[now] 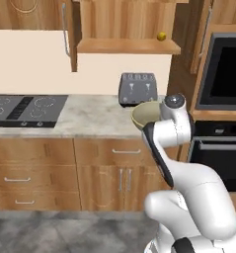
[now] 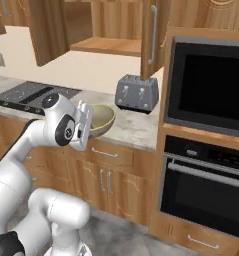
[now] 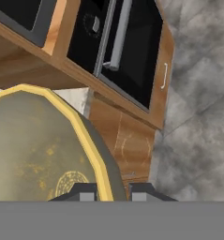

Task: Pick the mug and place it in the sink. Pick the bowl and place it in the open cabinet and then close the cabinet.

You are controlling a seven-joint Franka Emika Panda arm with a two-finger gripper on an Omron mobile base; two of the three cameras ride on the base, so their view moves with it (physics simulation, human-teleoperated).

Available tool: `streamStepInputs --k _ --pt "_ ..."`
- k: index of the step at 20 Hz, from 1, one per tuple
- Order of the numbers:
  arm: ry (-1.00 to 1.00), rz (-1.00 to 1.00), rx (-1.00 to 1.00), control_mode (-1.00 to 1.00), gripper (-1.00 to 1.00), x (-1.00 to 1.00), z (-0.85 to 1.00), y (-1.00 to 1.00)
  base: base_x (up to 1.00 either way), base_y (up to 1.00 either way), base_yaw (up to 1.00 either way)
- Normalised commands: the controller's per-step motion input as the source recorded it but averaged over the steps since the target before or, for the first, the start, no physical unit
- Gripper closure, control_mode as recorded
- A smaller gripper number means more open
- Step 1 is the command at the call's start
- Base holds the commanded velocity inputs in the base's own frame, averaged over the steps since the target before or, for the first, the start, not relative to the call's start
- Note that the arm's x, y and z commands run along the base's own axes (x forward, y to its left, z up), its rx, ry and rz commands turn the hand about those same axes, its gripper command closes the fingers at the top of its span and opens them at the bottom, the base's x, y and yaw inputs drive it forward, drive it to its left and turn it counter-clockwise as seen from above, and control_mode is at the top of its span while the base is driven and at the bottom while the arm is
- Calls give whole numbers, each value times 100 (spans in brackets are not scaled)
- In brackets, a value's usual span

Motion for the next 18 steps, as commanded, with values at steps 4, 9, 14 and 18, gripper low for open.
streamStepInputs --k 4,9,14,18 --pt "0 0 0 100 100 0 0 0 60 100 -2" --pt "0 0 0 100 100 0 0 0 21 27 -9" --pt "0 0 0 100 100 0 0 0 0 -3 -42" --pt "0 0 0 100 100 0 0 0 -2 6 -27"
